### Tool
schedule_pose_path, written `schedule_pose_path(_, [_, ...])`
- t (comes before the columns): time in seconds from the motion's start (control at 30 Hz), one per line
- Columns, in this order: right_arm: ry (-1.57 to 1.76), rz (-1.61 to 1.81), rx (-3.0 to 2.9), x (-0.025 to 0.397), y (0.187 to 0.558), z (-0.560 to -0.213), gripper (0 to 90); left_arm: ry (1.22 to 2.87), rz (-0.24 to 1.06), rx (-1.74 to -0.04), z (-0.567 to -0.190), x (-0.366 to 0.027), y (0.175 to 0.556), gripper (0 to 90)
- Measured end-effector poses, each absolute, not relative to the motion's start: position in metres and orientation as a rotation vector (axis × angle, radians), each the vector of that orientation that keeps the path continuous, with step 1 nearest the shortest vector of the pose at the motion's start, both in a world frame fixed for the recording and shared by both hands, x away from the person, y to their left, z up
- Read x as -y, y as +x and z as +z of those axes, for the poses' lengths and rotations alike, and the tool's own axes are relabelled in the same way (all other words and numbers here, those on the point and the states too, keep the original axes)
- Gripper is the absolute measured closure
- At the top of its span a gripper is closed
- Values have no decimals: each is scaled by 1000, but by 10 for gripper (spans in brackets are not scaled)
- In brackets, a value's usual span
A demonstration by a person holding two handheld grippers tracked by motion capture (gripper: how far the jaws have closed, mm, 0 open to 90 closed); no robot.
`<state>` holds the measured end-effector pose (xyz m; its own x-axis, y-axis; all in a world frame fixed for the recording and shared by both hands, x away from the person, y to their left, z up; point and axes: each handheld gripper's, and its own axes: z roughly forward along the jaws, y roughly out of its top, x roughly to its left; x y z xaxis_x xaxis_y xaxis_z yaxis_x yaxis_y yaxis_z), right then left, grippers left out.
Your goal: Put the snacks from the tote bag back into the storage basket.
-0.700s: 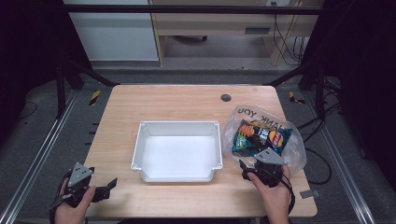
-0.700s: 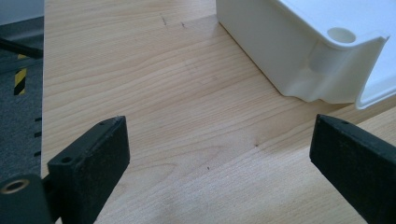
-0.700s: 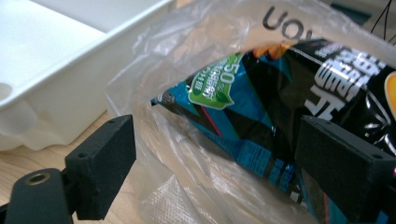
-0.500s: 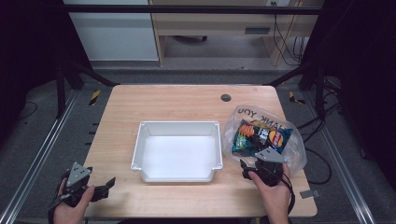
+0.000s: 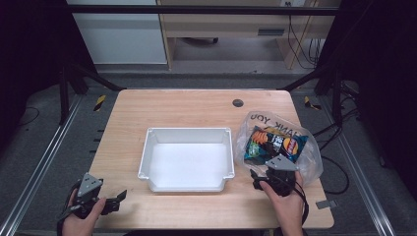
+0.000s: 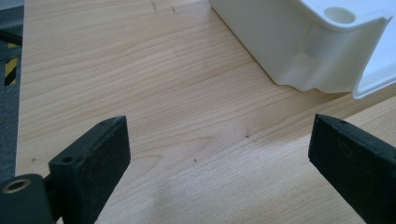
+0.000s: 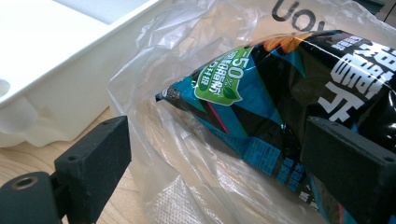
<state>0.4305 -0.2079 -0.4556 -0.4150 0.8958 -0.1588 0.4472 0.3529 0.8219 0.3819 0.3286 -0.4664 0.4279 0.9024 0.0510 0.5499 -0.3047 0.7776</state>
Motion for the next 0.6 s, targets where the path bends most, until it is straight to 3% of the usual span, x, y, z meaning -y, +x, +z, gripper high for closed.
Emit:
schedule_pose_path(0.33, [1182, 1010, -2096, 214, 433, -450, 62, 1997, 651, -1184, -464, -322, 379, 56])
schedule_pose_path(0.6, [1047, 916, -2247, 221, 433, -423, 64, 1996, 669, -1178, -462, -323, 378, 55])
